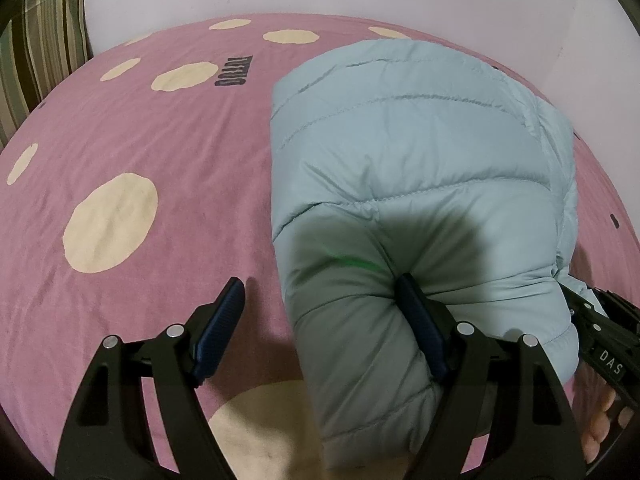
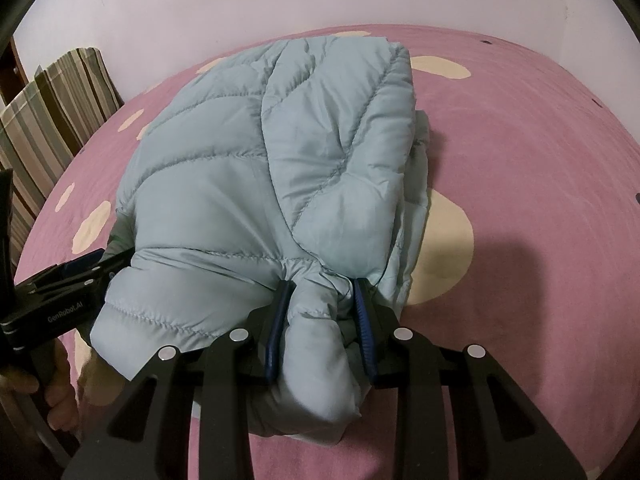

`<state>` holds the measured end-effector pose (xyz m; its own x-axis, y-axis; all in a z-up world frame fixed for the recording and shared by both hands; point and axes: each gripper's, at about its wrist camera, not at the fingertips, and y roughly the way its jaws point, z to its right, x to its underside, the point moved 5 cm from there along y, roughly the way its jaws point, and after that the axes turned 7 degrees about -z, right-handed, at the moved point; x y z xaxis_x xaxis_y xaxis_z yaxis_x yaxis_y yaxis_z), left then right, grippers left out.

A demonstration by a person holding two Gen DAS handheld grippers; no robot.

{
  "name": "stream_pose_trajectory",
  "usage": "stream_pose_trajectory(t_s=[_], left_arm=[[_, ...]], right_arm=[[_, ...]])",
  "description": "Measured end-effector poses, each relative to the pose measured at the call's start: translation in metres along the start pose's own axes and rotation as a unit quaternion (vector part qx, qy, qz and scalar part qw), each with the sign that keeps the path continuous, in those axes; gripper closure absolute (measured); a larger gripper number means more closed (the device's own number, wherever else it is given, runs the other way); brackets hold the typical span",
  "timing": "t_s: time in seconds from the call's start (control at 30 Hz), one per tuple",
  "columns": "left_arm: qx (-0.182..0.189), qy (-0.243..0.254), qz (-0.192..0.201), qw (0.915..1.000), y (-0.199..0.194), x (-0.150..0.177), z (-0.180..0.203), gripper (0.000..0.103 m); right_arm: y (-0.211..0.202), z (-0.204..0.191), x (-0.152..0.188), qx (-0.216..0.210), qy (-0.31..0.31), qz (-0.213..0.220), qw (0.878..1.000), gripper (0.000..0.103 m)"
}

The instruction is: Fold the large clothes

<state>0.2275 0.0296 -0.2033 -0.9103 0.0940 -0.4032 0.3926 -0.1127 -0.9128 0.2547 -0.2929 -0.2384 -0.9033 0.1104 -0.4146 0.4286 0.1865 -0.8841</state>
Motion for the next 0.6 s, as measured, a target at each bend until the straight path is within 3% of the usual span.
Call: stream_pose_trajectory(t_s=[0.37, 0.47, 0.6], left_arm=[[0.019, -0.009, -0.007, 0.9998, -0.019, -0.007, -0.006, 0.025], [0.015, -0.003, 0.016, 0.9998, -0.039, -0.015, -0.009, 0.025], [0.023, -0.004, 0.04, 0.9989, -0.054, -0.039, -0.012, 0.025]], right_arm=[[-0.012, 0.001, -0.007, -0.006, 0.004, -0.003, 1.0, 0.07], [-0.026, 0.003, -0.016, -0.012, 0.006, 0.0, 1.0, 0.07], [-0.049, 0.003, -0.043, -0.014, 0.002, 0.037, 0.999, 0.07]])
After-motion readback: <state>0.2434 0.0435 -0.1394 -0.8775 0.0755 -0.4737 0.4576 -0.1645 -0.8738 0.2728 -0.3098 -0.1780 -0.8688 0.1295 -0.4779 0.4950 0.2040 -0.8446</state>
